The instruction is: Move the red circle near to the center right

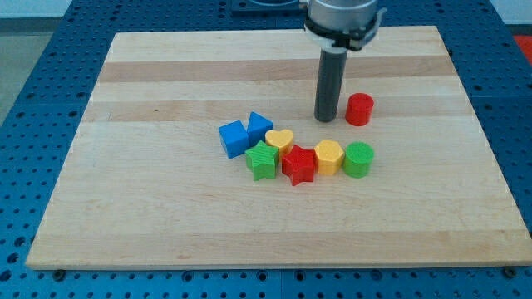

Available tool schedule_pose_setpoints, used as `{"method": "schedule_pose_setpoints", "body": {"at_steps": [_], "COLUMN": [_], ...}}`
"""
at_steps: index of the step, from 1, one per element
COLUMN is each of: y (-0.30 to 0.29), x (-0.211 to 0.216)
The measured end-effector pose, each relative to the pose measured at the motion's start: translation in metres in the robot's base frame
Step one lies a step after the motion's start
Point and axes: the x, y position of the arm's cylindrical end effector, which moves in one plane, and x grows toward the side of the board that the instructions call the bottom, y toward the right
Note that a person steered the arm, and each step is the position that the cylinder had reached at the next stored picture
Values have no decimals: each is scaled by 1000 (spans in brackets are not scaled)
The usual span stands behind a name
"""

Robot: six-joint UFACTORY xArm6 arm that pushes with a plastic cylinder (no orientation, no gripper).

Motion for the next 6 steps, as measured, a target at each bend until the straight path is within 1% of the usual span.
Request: {"method": "schedule_pose_setpoints", "body": {"at_steps": [1,2,3,5,6], "y": [22,66,87,109,140], "x": [9,15,15,11,9]}}
